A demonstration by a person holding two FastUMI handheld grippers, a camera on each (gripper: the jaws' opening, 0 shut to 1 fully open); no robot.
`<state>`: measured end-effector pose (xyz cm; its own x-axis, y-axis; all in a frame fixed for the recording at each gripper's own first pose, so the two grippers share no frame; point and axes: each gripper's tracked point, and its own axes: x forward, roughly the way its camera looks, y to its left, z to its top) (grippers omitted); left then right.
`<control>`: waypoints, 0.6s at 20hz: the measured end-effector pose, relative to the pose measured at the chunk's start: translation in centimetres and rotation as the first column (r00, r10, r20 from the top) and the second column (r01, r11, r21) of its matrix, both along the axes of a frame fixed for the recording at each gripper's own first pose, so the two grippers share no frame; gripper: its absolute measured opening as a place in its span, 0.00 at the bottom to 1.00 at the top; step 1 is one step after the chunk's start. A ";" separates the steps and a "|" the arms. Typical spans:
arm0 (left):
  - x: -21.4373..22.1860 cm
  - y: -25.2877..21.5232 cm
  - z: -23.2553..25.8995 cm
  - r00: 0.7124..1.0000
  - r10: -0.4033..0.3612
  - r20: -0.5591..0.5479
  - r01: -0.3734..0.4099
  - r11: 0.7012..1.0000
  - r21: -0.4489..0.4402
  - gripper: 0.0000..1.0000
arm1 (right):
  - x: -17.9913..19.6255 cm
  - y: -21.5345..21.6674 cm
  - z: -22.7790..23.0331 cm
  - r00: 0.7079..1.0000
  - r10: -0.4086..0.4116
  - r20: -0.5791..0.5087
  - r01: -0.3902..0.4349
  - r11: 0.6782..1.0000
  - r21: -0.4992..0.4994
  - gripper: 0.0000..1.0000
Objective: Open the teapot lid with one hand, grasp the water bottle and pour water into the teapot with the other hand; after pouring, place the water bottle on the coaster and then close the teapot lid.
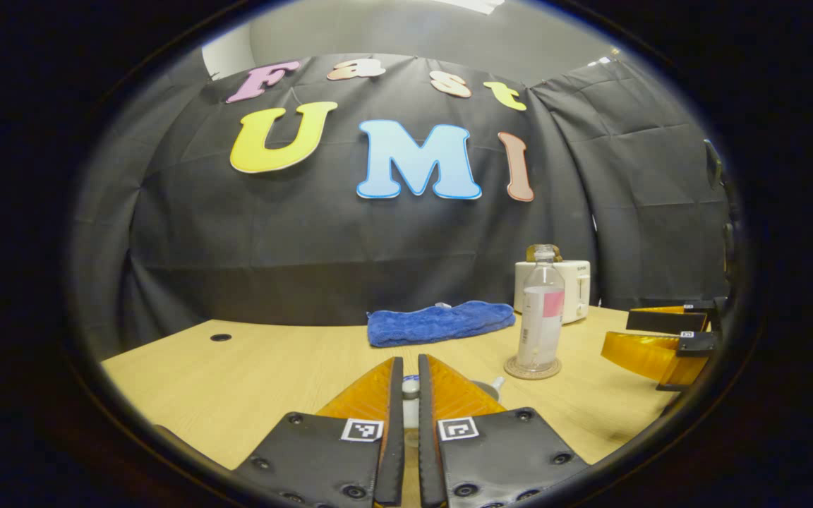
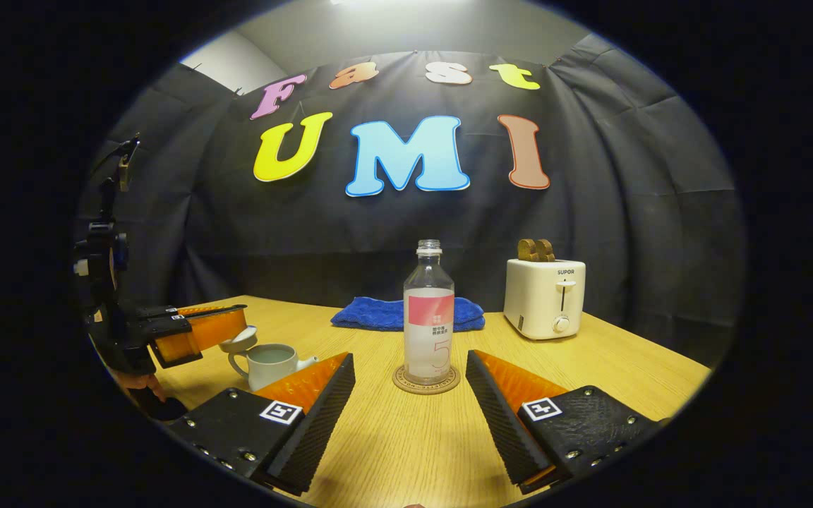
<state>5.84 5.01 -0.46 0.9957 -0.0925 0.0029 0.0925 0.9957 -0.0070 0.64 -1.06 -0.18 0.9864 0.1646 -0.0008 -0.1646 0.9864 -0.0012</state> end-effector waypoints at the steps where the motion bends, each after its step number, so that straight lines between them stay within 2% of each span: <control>1: 0.0 -0.6 0.0 1.000 -0.006 0.000 0.006 1.000 -0.001 0.14 | 0.0 0.0 0.0 1.000 0.000 0.001 0.000 1.000 0.001 0.98; 3: 0.2 -1.5 0.2 1.000 -0.020 0.002 0.020 1.000 0.000 0.14 | -0.1 0.1 0.0 1.000 0.004 0.001 -0.004 1.000 0.000 0.98; 4: 0.4 -2.0 0.2 1.000 -0.025 0.002 0.025 1.000 0.000 0.18 | -0.1 0.2 0.0 1.000 0.008 0.002 -0.008 1.000 0.000 0.98; 9: 1.5 -3.3 0.3 0.999 -0.034 0.002 0.034 0.999 0.002 0.18 | -0.2 0.5 0.0 1.000 0.030 0.002 -0.030 1.000 0.000 0.98; 11: 1.4 -3.4 0.3 0.999 -0.032 0.002 0.032 0.999 0.002 0.14 | -0.2 0.5 0.0 0.999 0.036 0.002 -0.036 0.999 0.000 0.98; 12: 1.3 -3.4 0.2 0.999 -0.033 0.001 0.033 0.999 0.003 0.18 | -0.2 0.6 0.0 0.999 0.039 0.002 -0.039 0.999 0.000 0.98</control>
